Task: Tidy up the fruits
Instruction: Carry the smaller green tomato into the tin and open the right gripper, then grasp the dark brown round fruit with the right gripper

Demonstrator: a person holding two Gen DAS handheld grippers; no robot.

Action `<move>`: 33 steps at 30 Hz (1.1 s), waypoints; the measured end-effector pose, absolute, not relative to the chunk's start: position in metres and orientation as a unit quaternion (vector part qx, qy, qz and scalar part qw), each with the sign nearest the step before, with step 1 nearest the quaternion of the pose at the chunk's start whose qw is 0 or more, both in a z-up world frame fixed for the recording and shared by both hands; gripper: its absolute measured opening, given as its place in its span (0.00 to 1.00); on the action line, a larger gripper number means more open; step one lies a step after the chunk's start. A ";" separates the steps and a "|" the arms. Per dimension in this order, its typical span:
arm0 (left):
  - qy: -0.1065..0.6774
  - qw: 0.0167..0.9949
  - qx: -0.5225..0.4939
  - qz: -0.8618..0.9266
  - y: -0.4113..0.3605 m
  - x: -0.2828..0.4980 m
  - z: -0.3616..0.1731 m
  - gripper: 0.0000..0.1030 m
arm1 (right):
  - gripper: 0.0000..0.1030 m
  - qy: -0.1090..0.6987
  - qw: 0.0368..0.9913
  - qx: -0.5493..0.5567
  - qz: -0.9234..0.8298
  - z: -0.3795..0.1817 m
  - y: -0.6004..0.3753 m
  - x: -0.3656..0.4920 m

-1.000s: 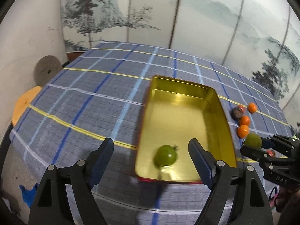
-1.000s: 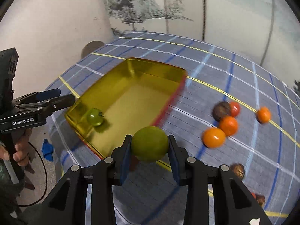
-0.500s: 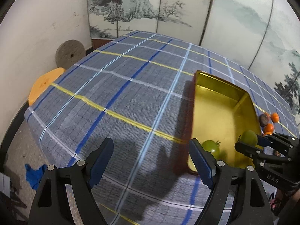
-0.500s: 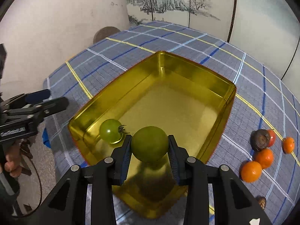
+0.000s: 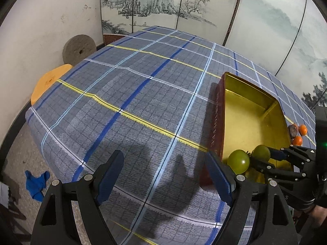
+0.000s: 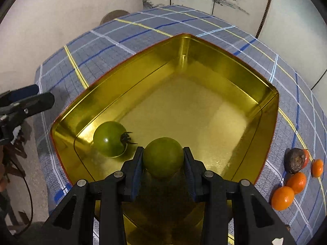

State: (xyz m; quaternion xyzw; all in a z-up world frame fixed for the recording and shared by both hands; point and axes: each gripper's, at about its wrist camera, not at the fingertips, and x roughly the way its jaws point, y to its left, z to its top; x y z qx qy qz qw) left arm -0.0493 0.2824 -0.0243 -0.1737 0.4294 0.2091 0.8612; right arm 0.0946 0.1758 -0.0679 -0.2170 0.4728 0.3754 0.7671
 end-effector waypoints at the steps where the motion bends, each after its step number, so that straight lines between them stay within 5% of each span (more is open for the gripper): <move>1: 0.430 0.861 -0.174 0.209 0.282 -0.049 -0.025 0.80 | 0.35 0.474 0.767 -0.217 0.375 -0.068 0.176 0.095; 18: 0.424 0.869 -0.165 0.193 0.264 -0.043 -0.015 0.80 | 0.44 0.441 0.784 -0.196 0.391 -0.038 0.164 0.082; 33: 0.425 0.889 -0.132 0.110 0.193 -0.025 -0.002 0.80 | 0.46 0.422 0.846 -0.105 0.309 0.002 0.017 0.068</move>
